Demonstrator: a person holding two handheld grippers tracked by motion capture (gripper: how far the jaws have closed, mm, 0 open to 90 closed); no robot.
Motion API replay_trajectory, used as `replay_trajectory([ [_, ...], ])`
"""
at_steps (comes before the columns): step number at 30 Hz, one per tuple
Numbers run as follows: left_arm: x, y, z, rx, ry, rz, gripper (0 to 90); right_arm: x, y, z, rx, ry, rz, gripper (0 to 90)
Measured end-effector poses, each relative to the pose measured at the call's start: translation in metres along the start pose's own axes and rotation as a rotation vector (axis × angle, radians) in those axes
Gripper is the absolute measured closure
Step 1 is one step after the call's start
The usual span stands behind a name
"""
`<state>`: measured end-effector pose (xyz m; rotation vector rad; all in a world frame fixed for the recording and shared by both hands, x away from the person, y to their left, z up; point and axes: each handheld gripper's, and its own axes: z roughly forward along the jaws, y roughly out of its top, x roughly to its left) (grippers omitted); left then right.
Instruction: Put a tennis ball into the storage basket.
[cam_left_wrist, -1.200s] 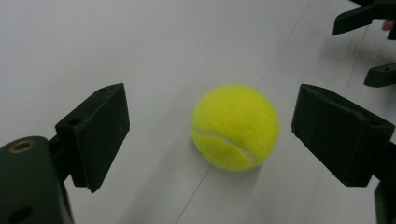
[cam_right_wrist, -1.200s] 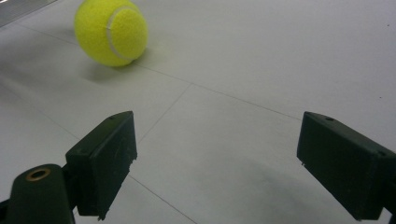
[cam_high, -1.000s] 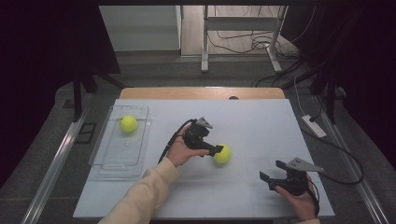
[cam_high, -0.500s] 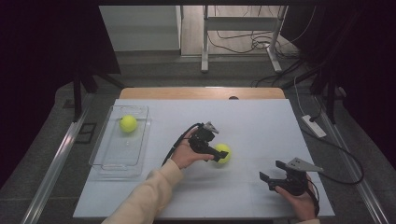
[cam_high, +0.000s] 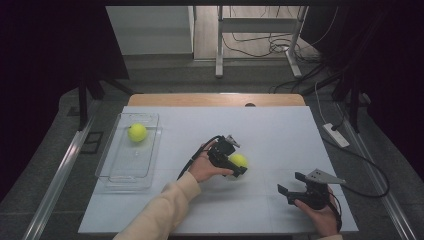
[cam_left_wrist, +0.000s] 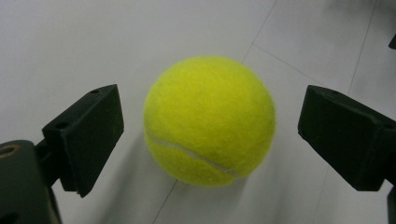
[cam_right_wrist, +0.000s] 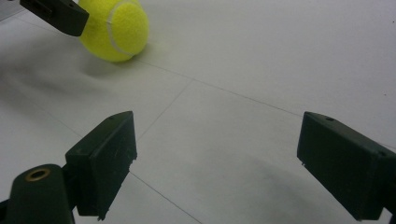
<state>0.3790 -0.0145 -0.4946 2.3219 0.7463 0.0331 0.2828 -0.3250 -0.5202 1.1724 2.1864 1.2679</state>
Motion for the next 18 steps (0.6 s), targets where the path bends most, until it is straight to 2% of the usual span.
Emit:
replay_trajectory([
  [9,0.0,0.0,0.008,0.023,0.016,-0.001,10.3,-0.001,0.0,0.0,0.001,-0.002,0.0,11.7],
  [11,0.0,0.0,0.01,0.031,0.021,-0.013,11.2,-0.001,0.0,0.0,0.001,-0.002,0.0,11.7],
  [14,-0.001,-0.001,0.013,0.038,0.037,-0.012,17.4,-0.001,0.0,0.0,0.001,-0.003,-0.001,11.7],
  [16,-0.001,-0.001,0.012,0.025,0.022,-0.013,25.4,-0.001,0.0,0.0,0.001,-0.004,-0.001,11.7],
  [18,-0.002,-0.001,0.012,0.025,0.026,-0.015,26.2,-0.001,-0.001,0.0,0.001,-0.004,0.001,11.7],
])
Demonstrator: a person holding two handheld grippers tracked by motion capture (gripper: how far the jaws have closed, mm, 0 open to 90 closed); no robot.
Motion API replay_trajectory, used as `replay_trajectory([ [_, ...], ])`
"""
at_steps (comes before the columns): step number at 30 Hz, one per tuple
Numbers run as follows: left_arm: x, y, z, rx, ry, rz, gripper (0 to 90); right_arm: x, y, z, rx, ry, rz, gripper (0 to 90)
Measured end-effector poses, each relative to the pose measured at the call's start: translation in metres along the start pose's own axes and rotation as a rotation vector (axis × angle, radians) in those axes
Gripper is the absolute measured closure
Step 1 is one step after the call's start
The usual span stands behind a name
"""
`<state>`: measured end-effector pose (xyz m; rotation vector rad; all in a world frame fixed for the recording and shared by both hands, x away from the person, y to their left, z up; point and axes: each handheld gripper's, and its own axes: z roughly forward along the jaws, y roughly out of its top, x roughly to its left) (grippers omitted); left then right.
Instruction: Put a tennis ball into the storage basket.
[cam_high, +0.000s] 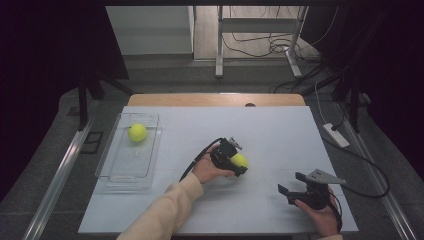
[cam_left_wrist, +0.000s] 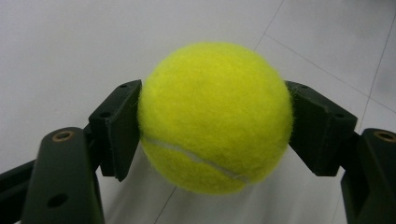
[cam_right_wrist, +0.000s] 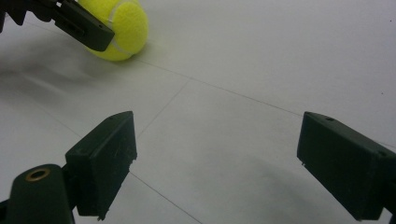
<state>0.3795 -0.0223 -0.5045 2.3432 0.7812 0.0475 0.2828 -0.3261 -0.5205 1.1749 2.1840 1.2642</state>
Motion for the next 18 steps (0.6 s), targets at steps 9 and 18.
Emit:
replay_trajectory([
  [9,0.001,-0.001,-0.006,-0.014,-0.007,0.014,27.1,0.0,0.0,0.0,0.0,-0.002,0.001,11.7],
  [18,-0.001,-0.002,-0.019,-0.054,-0.006,0.023,27.1,0.0,0.0,0.0,-0.001,-0.003,0.0,11.7],
])
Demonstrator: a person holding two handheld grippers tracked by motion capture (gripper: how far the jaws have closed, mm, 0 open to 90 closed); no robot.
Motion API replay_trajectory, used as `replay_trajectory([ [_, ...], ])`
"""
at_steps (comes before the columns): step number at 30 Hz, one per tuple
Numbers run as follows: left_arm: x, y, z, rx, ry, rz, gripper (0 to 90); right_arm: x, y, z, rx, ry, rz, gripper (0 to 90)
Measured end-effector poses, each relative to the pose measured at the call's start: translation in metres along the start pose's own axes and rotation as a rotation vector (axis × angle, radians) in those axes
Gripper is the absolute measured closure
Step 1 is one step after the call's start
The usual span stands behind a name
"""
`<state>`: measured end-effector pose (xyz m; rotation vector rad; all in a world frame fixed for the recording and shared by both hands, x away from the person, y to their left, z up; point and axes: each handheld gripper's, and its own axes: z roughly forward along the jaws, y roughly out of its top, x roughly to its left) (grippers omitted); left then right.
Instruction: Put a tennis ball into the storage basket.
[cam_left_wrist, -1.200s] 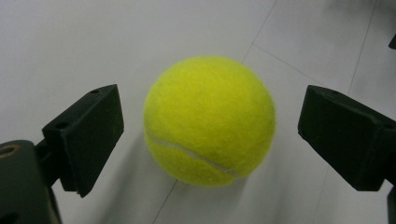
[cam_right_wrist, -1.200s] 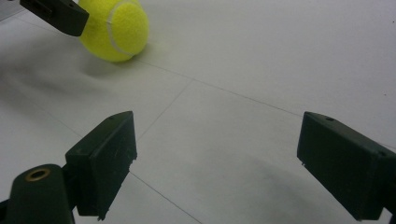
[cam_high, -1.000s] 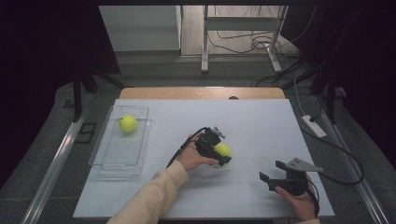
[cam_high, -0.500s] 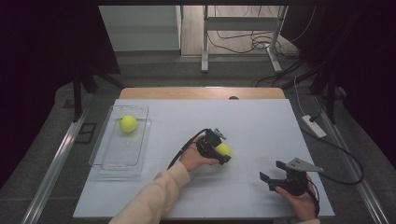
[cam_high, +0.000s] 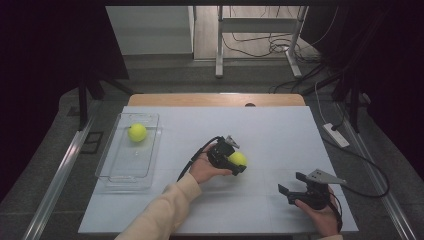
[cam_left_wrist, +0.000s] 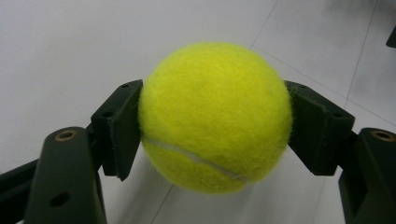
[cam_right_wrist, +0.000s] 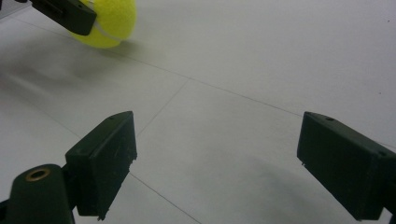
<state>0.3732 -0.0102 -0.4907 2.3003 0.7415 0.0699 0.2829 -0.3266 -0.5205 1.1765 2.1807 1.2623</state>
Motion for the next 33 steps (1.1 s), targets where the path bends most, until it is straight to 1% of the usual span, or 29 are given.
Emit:
replay_trajectory([
  [3,0.001,-0.001,-0.004,-0.012,0.012,-0.001,27.1,0.0,0.0,0.0,-0.002,0.0,0.001,11.7],
  [7,0.003,-0.004,-0.011,-0.036,0.016,-0.016,27.1,0.0,0.0,0.0,-0.002,-0.002,0.003,11.7],
  [15,0.006,-0.009,-0.023,-0.072,0.029,-0.028,27.0,0.0,0.0,0.0,0.0,-0.001,0.0,11.7],
  [19,0.007,-0.01,-0.026,-0.08,0.036,-0.026,27.1,0.0,0.0,0.0,-0.001,0.0,-0.001,11.7],
  [21,0.005,-0.011,-0.03,-0.084,0.059,-0.011,27.1,0.0,0.0,0.0,-0.001,-0.003,-0.002,11.7],
  [23,0.005,-0.011,-0.032,-0.09,0.053,-0.009,27.1,0.0,-0.001,0.0,-0.002,-0.003,0.002,11.7],
  [26,0.005,-0.012,-0.035,-0.09,0.064,-0.009,27.1,0.0,0.0,0.0,-0.001,-0.001,-0.001,11.7],
  [29,0.006,-0.012,-0.038,-0.101,0.055,-0.009,27.1,0.001,0.0,0.0,-0.002,0.0,-0.001,11.7],
  [33,0.009,-0.014,-0.044,-0.121,0.059,-0.028,27.1,0.002,0.0,0.0,0.001,0.001,-0.003,11.7],
])
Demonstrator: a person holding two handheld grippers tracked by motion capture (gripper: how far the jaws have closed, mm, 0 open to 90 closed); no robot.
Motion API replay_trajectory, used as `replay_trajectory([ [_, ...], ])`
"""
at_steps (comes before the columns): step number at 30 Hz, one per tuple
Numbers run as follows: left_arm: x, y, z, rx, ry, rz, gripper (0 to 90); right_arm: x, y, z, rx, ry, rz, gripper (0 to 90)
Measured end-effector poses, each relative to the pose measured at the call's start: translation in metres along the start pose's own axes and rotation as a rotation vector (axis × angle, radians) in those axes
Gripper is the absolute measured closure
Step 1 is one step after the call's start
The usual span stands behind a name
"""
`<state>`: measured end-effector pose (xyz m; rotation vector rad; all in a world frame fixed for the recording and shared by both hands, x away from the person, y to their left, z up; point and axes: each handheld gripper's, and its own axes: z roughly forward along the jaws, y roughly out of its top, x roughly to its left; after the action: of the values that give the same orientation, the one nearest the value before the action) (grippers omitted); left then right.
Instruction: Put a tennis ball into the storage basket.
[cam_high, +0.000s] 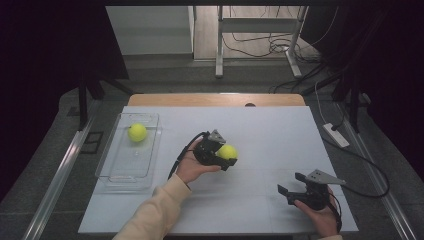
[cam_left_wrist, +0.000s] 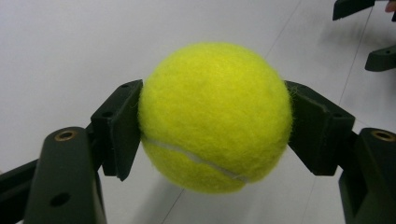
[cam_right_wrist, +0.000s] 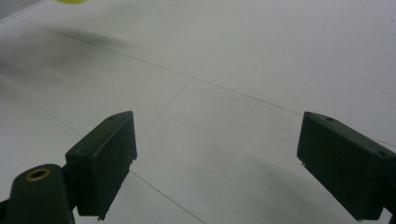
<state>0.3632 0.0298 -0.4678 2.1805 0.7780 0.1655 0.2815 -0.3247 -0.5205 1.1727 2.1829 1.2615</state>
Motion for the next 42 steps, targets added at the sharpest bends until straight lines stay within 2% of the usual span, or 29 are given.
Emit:
replay_trajectory([
  [8,0.002,-0.005,-0.012,-0.037,-0.014,0.004,27.0,0.0,0.0,-0.001,-0.008,-0.003,0.007,11.6],
  [16,0.007,-0.013,-0.017,-0.043,0.0,-0.002,27.0,-0.001,-0.001,-0.001,-0.006,-0.007,0.021,11.6],
  [34,0.01,-0.022,-0.037,-0.116,0.01,-0.012,27.0,0.0,-0.001,0.0,0.001,-0.013,0.017,11.7],
  [42,0.011,-0.025,-0.044,-0.128,0.019,-0.012,27.0,0.0,-0.002,-0.001,0.002,-0.017,0.014,11.7],
])
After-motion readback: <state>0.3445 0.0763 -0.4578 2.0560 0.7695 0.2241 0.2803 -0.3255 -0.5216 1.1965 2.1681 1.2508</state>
